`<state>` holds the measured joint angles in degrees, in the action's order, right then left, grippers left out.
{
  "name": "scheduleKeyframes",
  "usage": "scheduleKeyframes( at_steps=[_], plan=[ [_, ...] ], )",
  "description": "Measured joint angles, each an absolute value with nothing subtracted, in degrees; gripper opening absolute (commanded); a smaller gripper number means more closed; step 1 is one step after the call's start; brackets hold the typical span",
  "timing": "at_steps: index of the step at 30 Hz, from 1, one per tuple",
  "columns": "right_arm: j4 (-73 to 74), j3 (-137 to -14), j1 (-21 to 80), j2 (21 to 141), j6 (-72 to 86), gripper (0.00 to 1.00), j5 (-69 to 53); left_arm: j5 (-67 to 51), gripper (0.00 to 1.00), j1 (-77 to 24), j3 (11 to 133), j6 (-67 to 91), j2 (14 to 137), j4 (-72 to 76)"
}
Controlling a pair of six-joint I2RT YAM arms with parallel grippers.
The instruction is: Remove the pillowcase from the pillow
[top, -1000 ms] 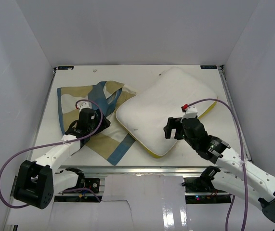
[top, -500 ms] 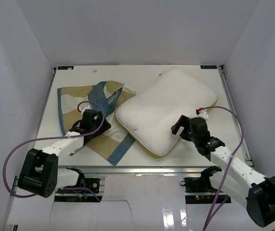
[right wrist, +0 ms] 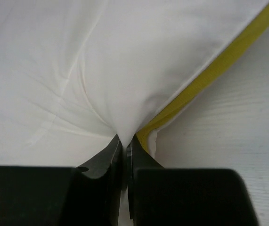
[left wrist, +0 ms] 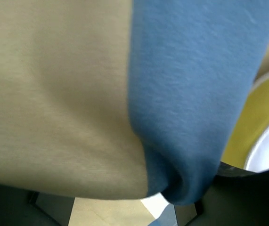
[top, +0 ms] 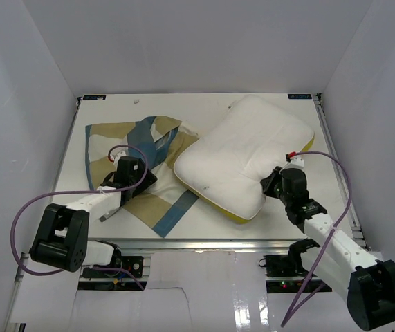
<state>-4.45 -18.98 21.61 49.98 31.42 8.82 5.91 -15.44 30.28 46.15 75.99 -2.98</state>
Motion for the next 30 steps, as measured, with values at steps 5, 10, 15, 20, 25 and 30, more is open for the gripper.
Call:
scheduleKeyframes(
  at_steps=[5, 10, 15, 20, 25, 30],
  plan=[
    [0.60, -25.41, 6.39, 49.58, 20.84, 0.08, 2.33, 2.66, 0.77, -10.98, 30.30, 45.84, 77.91, 0.99],
    [6.00, -34.20, -4.69, 55.79, 13.78, 0.29, -5.21, 1.65, 0.77, -7.11, 31.07, 44.18, 78.48, 0.82],
    [16.14, -46.89, -5.54, 64.82, 11.68, 0.61, -5.80, 4.34, 0.78, -5.65, 32.12, 42.19, 77.32, -2.90],
    [19.57, -55.16, -5.15, 61.98, 12.32, 0.70, -5.17, 6.68, 0.78, -6.35, 35.44, 40.82, 73.69, -8.12],
    [17.15, -57.89, 3.33, 58.26, 14.35, 0.71, -5.87, 9.56, 0.78, -13.98, 37.34, 40.49, 66.41, -9.87],
    [13.26, -62.65, 23.66, 69.56, 14.57, 0.71, -5.76, 9.28, 0.78, -23.24, 38.11, 41.01, 69.23, -8.47]
  ],
)
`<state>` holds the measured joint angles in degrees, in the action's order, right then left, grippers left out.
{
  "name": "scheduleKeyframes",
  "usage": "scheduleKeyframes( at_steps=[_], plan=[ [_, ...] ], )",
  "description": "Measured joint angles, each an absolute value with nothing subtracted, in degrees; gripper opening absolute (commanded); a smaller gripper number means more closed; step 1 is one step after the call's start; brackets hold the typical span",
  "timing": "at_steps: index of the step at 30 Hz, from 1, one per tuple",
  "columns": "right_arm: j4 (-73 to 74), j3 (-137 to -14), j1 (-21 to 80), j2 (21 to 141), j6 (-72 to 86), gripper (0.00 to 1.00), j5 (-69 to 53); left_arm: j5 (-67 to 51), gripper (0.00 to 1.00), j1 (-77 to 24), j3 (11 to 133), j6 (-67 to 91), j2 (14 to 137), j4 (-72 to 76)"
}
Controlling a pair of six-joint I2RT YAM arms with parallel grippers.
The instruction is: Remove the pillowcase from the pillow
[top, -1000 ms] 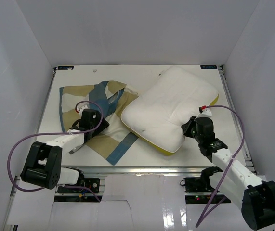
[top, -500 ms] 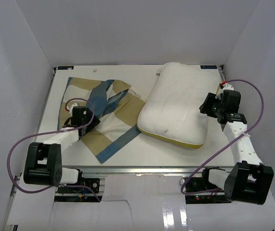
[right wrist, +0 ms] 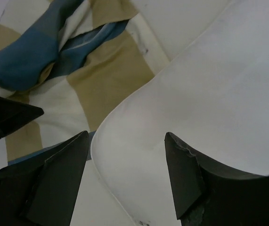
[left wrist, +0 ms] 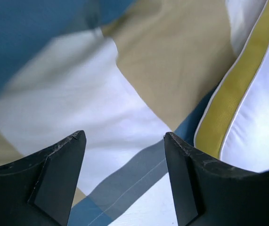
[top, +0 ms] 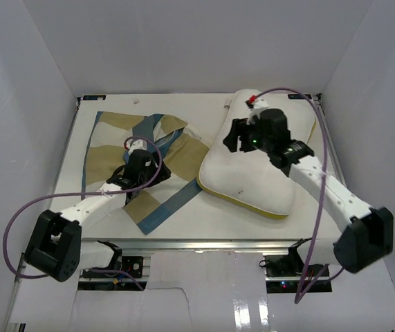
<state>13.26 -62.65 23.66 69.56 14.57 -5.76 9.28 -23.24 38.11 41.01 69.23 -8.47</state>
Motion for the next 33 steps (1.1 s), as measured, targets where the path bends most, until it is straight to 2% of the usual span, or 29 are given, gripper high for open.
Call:
scheduleKeyframes(
  at_steps=[5, 9, 14, 21, 33],
  plan=[
    [11.38, -69.49, 35.09, 88.44, 14.37, 0.71, -2.76, 5.74, 0.79, -26.00, 35.27, 42.33, 77.95, -4.82],
    [9.54, -66.17, 38.09, 94.61, 14.83, 0.70, -2.26, 5.76, 0.79, -25.69, 35.11, 44.01, 81.80, -2.20],
    [2.85, -51.33, 37.87, 90.02, 16.38, 0.70, 0.58, 6.00, 0.79, -23.11, 36.93, 44.56, 84.86, 0.05],
    [-3.53, -34.94, 37.87, 73.67, 19.11, 0.70, 2.02, 3.14, 0.80, -13.17, 37.58, 43.81, 85.73, 0.99],
    [0.10, -29.76, 37.89, 63.57, 19.05, 0.71, 3.68, 2.00, 0.80, -3.77, 45.93, 40.18, 92.71, -2.46]
  ],
)
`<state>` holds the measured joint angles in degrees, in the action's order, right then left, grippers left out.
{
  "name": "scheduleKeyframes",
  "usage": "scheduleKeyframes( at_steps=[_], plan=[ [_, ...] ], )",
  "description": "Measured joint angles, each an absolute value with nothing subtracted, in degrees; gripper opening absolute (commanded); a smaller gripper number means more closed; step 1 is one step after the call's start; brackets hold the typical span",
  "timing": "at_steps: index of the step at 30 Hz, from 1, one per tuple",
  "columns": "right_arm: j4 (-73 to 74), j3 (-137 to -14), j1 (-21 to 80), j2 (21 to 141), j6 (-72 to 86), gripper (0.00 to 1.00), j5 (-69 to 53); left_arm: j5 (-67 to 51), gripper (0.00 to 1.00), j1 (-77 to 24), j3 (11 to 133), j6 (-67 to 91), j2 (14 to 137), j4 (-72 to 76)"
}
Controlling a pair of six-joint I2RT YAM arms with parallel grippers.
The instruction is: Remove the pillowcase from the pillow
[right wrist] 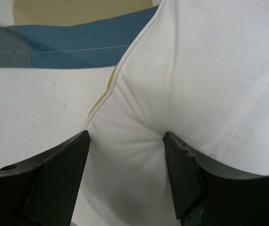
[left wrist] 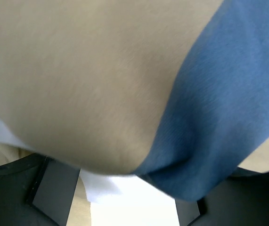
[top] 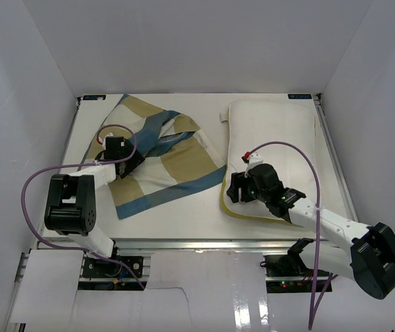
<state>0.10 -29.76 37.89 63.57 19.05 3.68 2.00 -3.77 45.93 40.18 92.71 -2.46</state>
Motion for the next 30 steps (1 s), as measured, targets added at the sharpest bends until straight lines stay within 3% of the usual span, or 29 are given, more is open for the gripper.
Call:
scheduleKeyframes(
  at_steps=[8, 15, 22, 30],
  plan=[
    [1.63, -29.15, 37.85, 61.60, 18.35, 0.71, 4.10, 3.46, 0.79, -1.65, 46.28, 38.98, 91.74, -4.86],
    [1.80, -29.15, 37.85, 61.71, 17.74, 0.71, 4.12, 11.84, 0.79, -3.60, 45.82, 38.65, 81.71, -11.42],
    [2.04, -28.69, 37.85, 60.47, 17.50, 0.69, 3.66, 14.90, 0.79, -20.82, 45.87, 38.00, 72.73, -11.00],
    [1.61, -27.99, 37.56, 60.07, 17.43, 0.69, 2.42, 2.87, 0.79, -27.14, 43.22, 37.58, 82.63, -1.02]
  ],
)
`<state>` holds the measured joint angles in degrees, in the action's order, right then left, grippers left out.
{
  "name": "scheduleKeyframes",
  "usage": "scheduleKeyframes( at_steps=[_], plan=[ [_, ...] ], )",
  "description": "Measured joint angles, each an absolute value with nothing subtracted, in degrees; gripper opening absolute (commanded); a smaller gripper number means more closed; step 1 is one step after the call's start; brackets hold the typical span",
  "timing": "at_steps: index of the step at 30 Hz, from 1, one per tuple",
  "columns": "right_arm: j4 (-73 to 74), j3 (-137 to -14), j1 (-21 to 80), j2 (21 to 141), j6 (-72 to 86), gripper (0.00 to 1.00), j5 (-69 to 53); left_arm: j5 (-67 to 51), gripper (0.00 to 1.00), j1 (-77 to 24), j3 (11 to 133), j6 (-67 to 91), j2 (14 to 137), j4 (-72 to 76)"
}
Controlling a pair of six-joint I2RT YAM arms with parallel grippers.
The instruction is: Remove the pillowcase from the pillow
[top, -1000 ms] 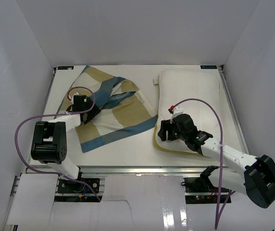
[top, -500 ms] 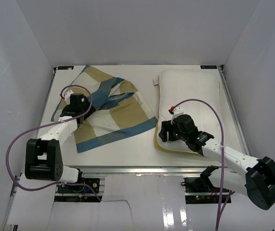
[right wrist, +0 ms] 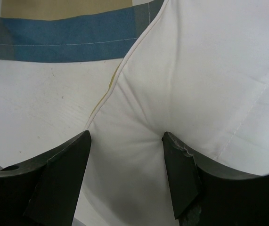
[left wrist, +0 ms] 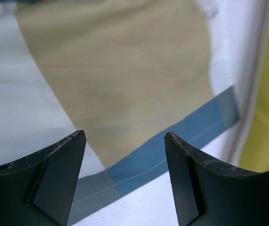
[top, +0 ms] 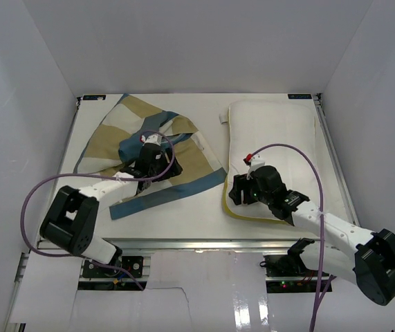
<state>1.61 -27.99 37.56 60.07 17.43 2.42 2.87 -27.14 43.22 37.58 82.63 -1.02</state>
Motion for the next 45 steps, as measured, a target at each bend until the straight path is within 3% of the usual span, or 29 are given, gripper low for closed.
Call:
scheduleKeyframes(
  at_steps=[4, 11, 18, 25, 26, 29, 35, 45],
  plan=[
    [2.52, -27.81, 37.56, 58.13, 17.37, 0.70, 2.24, 3.57, 0.80, -27.14, 43.20, 38.11, 90.24, -1.23],
    [3.84, -27.31, 37.54, 54.48, 17.30, 0.72, 0.38, 7.25, 0.82, -25.76, 45.76, 39.46, 93.27, -0.51],
    [5.89, -27.20, 37.56, 48.14, 17.30, 0.75, -2.22, 7.35, 0.82, -16.14, 45.45, 39.92, 93.34, 0.45],
    [7.38, -28.58, 37.56, 46.11, 16.84, 0.97, -4.86, 5.93, 0.82, -14.00, 44.34, 38.17, 91.02, -1.87],
    [7.86, -29.71, 37.56, 46.59, 16.73, 0.90, -4.58, 5.76, 0.82, -15.18, 44.36, 37.60, 90.54, -2.85],
    [10.76, -34.11, 37.56, 48.31, 16.49, 0.90, -2.94, 5.28, 0.84, -20.97, 45.39, 35.33, 88.58, -6.66],
    [14.17, -42.06, 37.56, 48.77, 16.53, 0.90, 2.22, 2.57, 0.89, -30.85, 50.02, 32.05, 79.11, -12.12],
    [20.10, -44.62, 37.56, 47.46, 17.67, 0.90, 12.16, -4.84, 0.94, -32.47, 44.49, 29.52, 46.44, -13.85]
  ],
)
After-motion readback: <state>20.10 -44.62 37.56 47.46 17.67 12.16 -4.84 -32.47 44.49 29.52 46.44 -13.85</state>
